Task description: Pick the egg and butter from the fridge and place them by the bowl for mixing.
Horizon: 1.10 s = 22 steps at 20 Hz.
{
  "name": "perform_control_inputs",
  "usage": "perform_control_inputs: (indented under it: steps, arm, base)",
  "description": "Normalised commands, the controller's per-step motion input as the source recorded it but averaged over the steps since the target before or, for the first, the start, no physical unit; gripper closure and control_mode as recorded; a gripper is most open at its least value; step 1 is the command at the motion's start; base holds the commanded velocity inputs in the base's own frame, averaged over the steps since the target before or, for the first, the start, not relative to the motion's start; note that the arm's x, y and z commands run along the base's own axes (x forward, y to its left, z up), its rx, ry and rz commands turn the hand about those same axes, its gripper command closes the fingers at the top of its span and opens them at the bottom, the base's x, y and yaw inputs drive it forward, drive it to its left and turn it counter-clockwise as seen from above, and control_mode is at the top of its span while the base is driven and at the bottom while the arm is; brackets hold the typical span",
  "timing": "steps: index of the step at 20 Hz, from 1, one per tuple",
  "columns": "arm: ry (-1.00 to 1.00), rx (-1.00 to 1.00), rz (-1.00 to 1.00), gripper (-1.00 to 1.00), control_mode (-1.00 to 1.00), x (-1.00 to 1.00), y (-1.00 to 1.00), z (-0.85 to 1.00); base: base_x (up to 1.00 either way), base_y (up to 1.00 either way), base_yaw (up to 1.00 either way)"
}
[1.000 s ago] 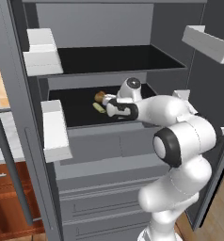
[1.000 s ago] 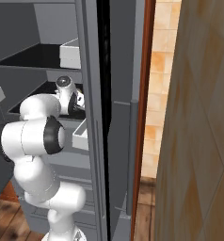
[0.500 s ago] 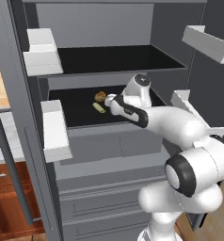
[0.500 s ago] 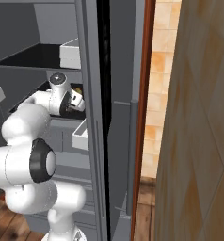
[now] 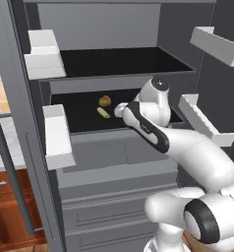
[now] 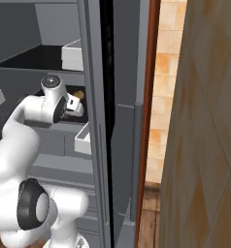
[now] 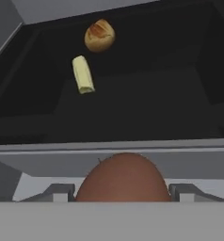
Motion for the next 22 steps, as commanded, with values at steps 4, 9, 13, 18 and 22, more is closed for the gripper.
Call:
perform_control_inputs:
  steps: [4,9,13,18,22]
  arm:
    - [0.02,-0.06,0.0,1.0,-1.0,-0.57,-0.05,0.17]
    - [0.0,0.0,0.0,1.0,-1.0,-0.55,-0.07,0.14]
    - [0.02,0.0,0.0,1.0,-1.0,-0.5,-0.06,0.18]
    - [0.0,-0.01,0.0,1.0,-1.0,-0.47,-0.05,0.15]
    - [0.0,0.0,0.0,1.0,1.0,0.0,0.0,0.0]
  base:
    - [0.0,0.0,0.0]
    - [0.0,0.0,0.0]
    - [0.0,0.0,0.0]
    - [0.0,0.0,0.0]
    - [0.0,0.0,0.0]
